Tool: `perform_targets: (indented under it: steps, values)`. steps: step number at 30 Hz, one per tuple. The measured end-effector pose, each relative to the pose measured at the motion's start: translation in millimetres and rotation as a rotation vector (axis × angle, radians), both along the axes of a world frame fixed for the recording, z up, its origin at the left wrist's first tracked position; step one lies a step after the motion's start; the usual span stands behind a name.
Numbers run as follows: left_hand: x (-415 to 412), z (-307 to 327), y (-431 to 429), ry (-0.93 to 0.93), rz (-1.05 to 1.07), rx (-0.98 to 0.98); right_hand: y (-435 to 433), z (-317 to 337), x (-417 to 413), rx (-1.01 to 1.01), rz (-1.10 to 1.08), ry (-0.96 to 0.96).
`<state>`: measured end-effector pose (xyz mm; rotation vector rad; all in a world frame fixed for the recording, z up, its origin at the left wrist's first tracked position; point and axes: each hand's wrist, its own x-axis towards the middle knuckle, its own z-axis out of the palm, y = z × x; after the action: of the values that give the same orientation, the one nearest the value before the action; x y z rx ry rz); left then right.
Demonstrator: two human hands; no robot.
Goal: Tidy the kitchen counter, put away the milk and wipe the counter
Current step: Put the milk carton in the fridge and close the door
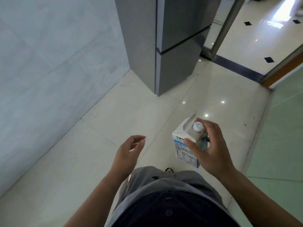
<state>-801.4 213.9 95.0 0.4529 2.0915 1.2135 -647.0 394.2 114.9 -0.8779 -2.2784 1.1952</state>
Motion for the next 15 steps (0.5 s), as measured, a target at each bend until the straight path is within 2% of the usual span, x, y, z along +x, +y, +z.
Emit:
perform_targets:
  steps: [3,8,15]
  values:
    - [-28.4,-2.2,30.6,0.0,-0.038,-0.056,36.2,-7.8,-30.8,-0.012,-0.001,-0.009]
    - [-100.1,-15.3,83.4,-0.032,0.018,-0.1,90.3,-20.8,-97.4,-0.084,-0.043,-0.05]
    - [-259.2,-15.7,208.2,0.079,-0.101,-0.078,202.3,-17.1,-244.3,0.009,-0.108,0.032]
